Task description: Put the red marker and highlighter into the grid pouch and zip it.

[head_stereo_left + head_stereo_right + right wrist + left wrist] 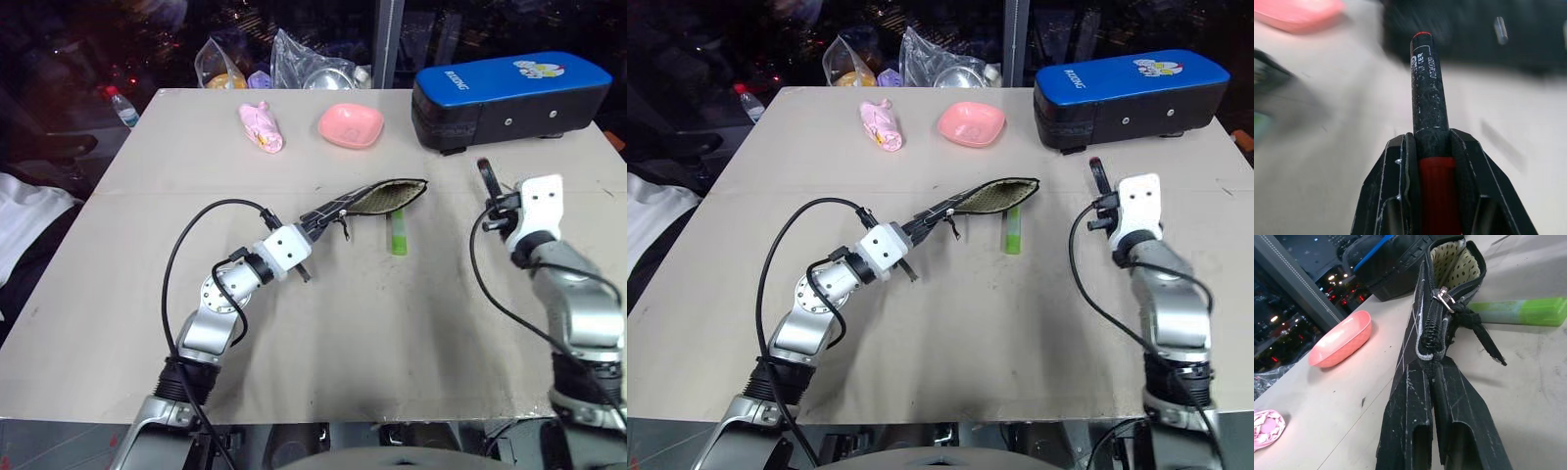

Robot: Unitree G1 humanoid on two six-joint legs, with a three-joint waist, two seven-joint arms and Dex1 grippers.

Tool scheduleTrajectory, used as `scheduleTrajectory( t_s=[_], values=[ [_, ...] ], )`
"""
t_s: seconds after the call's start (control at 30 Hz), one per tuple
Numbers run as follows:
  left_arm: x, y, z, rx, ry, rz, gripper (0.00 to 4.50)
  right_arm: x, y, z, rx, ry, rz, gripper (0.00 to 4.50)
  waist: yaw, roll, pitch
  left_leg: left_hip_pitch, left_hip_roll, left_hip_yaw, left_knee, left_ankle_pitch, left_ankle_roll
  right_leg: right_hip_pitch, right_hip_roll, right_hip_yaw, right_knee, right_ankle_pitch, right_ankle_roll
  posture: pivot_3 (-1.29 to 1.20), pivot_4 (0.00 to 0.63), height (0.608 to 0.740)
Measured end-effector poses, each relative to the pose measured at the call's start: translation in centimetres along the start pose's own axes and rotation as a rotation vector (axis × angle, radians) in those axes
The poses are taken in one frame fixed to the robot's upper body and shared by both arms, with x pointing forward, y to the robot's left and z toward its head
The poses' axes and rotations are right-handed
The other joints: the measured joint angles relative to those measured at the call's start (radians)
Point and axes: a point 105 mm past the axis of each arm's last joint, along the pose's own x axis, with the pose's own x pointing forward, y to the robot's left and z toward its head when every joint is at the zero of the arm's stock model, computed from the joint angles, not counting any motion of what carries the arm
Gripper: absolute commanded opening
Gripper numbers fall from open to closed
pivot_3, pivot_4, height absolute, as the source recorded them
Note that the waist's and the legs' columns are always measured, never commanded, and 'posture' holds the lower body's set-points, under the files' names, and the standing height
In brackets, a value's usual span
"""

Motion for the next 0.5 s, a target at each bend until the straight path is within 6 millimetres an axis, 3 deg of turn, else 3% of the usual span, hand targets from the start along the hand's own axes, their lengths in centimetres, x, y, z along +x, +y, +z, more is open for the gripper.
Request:
scheduleTrajectory(
  t_s=[0.07,0.23,0.5],
  values=[
    [0.1,-0.1,0.1,0.001,-0.002,-0.005,0.00,-0.5,1.5,1.3,-0.256,-0.039,0.202,0.32,0.000,0.000,0.000,0.000,0.000,-0.001,0.000,0.000,0.001,0.000,0.000,0.000,-0.001,0.000,0.000,0.00,0.150,0.740],
    [0.3,0.1,0.3,0.009,-0.011,-0.015,0.00,-1.2,4.4,1.1,-0.510,-0.055,0.474,0.32,0.002,0.000,0.000,0.000,0.000,0.000,0.000,0.000,0.000,0.000,0.001,0.000,-0.001,0.000,0.000,0.00,0.150,0.740],
    [0.8,-0.7,0.8,0.028,-0.038,-0.057,0.00,0.3,5.8,3.1,-0.801,-0.152,0.629,0.32,0.004,0.000,0.001,0.000,0.000,0.001,0.001,0.001,-0.001,0.000,0.001,0.001,-0.001,0.000,0.000,0.00,0.150,0.740]
  ],
)
